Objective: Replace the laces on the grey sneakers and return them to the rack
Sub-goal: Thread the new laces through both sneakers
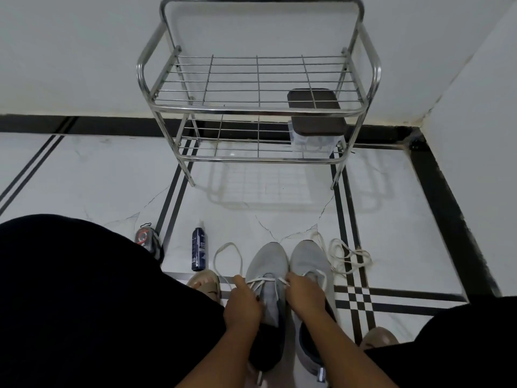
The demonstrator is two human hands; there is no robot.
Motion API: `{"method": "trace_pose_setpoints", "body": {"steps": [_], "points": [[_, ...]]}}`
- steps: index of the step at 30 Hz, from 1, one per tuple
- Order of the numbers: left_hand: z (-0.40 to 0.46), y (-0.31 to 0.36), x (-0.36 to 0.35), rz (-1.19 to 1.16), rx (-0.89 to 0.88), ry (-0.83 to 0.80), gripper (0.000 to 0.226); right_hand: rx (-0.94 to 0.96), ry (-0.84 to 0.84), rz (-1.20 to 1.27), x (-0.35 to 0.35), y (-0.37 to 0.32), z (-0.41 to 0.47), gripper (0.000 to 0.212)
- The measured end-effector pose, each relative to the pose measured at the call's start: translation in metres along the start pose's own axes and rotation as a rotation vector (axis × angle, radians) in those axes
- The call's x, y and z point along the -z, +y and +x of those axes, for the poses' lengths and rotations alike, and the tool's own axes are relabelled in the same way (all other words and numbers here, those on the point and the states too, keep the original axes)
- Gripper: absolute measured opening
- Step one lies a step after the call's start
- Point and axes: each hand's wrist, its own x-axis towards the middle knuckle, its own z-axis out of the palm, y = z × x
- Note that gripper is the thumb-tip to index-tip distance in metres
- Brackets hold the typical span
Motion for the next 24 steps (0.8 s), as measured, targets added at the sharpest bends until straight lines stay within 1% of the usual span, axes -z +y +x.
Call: {"method": "trace_pose_setpoints", "body": {"steps": [2,3,4,5,7,8,9,10,11,12,13,14,16,17,18,19,20,22,24], "points": [[0.001,0.001,0.002,0.01,-0.018,-0.014,0.039,-0.02,0.008,0.03,0.004,-0.004,0.004,0.023],[0.002,0.002,0.003,0.01,-0.026,-0.01,0.034,-0.066,0.067,0.117,0.012,-0.006,0.005,0.022],[0.002,0.002,0.002,0.008,-0.028,-0.007,0.03,-0.138,0.164,0.251,0.025,-0.006,0.006,0.022],[0.003,0.002,0.003,0.001,-0.026,-0.003,0.029,-0.27,0.287,0.412,0.041,-0.004,0.008,0.023],[0.003,0.003,0.003,-0.008,-0.012,0.003,0.031,-0.599,0.577,0.701,0.081,0.012,0.013,0.029],[0.003,0.003,0.003,-0.005,-0.008,0.003,0.031,-0.72,0.713,0.84,0.098,0.024,0.016,0.032],[0.003,0.004,0.003,0.002,-0.012,0.004,0.031,-0.791,0.805,0.967,0.111,0.034,0.019,0.032],[0.002,0.005,0.003,0.02,-0.022,0.005,0.031,-0.81,0.845,1.048,0.117,0.038,0.02,0.031],[0.0,0.006,0.003,0.037,-0.043,0.012,0.03,-0.786,0.833,1.06,0.117,0.036,0.019,0.03],[0.0,0.006,0.002,0.05,-0.072,0.025,0.029,-0.73,0.777,0.995,0.11,0.029,0.017,0.033],[-0.001,0.006,0.001,0.058,-0.108,0.041,0.029,-0.631,0.707,0.875,0.1,0.02,0.012,0.039],[0.0,0.006,0.0,0.061,-0.136,0.051,0.029,-0.504,0.609,0.727,0.086,0.01,0.007,0.043],[0.005,0.005,-0.002,0.056,-0.156,0.049,0.031,-0.206,0.354,0.372,0.052,-0.003,0.004,0.038],[0.01,0.005,-0.002,0.06,-0.161,0.034,0.029,-0.097,0.227,0.235,0.035,-0.007,0.004,0.035],[0.015,0.004,-0.001,0.069,-0.165,0.018,0.027,-0.038,0.122,0.131,0.021,-0.009,0.003,0.033],[0.02,0.003,0.0,0.072,-0.163,0.008,0.025,-0.025,0.049,0.073,0.011,-0.012,0.003,0.032],[0.024,0.003,0.001,0.07,-0.155,0.002,0.024,-0.03,0.015,0.058,0.005,-0.015,0.002,0.029],[0.032,0.001,0.001,0.057,-0.129,-0.007,0.024,-0.049,0.007,0.066,-0.002,-0.019,0.002,0.018],[0.036,0.0,-0.001,0.031,-0.104,-0.012,0.022,-0.078,0.021,0.062,0.001,-0.019,0.004,0.016]]}}
